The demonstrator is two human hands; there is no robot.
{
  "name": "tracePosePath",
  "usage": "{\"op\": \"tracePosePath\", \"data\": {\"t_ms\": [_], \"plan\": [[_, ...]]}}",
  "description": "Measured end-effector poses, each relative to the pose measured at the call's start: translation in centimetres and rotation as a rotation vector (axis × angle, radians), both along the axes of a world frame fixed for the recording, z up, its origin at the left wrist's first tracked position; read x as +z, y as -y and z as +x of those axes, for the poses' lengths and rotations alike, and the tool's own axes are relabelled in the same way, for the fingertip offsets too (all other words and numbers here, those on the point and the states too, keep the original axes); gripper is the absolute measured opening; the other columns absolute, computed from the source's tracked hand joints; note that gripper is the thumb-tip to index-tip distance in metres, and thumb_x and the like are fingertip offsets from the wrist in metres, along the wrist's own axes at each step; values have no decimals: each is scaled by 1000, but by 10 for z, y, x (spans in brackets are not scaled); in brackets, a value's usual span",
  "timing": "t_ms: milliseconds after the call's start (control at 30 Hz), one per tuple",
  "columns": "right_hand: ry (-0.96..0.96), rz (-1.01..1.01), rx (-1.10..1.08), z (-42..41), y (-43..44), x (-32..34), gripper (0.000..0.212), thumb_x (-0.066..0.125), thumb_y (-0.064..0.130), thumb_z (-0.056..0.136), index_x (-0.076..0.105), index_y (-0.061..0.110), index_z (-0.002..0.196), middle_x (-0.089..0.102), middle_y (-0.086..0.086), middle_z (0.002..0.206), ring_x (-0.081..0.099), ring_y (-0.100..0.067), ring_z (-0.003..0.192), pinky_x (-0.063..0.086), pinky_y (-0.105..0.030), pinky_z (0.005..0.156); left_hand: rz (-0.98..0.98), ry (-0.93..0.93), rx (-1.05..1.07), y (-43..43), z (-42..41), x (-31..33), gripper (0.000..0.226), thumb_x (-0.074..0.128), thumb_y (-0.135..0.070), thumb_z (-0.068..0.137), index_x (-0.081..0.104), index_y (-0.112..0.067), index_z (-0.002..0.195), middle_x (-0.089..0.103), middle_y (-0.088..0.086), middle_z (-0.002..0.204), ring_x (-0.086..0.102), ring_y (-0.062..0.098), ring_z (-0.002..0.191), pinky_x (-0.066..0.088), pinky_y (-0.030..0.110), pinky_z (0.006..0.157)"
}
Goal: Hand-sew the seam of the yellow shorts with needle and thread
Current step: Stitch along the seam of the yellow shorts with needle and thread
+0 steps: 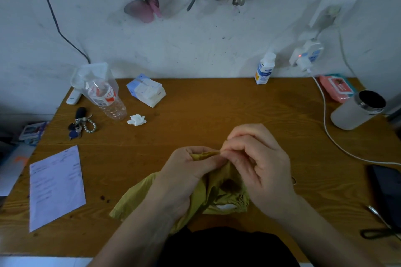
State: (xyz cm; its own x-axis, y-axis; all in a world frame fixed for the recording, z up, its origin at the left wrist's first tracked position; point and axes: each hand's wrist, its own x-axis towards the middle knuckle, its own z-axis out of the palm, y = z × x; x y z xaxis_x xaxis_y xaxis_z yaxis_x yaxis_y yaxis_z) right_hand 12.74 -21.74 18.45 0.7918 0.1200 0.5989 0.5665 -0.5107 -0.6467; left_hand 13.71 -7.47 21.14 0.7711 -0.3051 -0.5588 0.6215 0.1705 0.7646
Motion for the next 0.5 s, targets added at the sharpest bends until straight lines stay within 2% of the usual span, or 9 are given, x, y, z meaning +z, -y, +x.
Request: {"op": "tracePosePath", "data": {"t_ms": [100, 167, 267, 400, 500], "plan": [[-19, 7, -8, 4, 2, -3, 18, 59, 16, 87, 68, 3, 81, 61, -4, 86, 56, -7, 80, 49, -21, 68, 50, 15, 51, -1, -1, -2, 18, 71, -8, 65, 72, 4, 78, 71, 24, 77, 68, 32, 69, 60, 38, 71], [-59, -91, -16, 7, 1, -6, 21, 55, 19, 90, 66, 4, 80, 60, -3, 85, 55, -8, 76, 48, -23, 63, 80, 20, 68, 0, -2, -3, 10, 70, -4, 73, 73, 4, 78, 70, 26, 81, 68, 35, 74, 58, 42, 76], [-41, -176, -50, 7, -5, -12, 23, 46, 13, 91, 61, 5, 76, 56, -5, 79, 50, -11, 70, 43, -23, 58, 116, 8, 74, 4, -4, -4, 8, 68, -2, 78, 73, 2, 74, 69, 27, 82, 67, 36, 77, 57, 45, 81], [90, -100, -69, 10, -12, -15, 22, 45, 1, 86, 59, 2, 70, 55, -10, 74, 45, -13, 70, 38, -23, 60, -36, -122, 53, 6, 0, -5, 16, 61, 0, 84, 71, 5, 72, 68, 19, 65, 67, 26, 58, 60, 33, 61], [165, -78, -87, 13, -15, -17, 22, 45, -2, 84, 60, 0, 68, 57, -11, 73, 44, -14, 69, 38, -26, 58, -127, -208, 48, 7, 5, -6, 26, 59, 0, 82, 69, 1, 58, 66, 16, 57, 65, 23, 49, 57, 26, 50]]}}
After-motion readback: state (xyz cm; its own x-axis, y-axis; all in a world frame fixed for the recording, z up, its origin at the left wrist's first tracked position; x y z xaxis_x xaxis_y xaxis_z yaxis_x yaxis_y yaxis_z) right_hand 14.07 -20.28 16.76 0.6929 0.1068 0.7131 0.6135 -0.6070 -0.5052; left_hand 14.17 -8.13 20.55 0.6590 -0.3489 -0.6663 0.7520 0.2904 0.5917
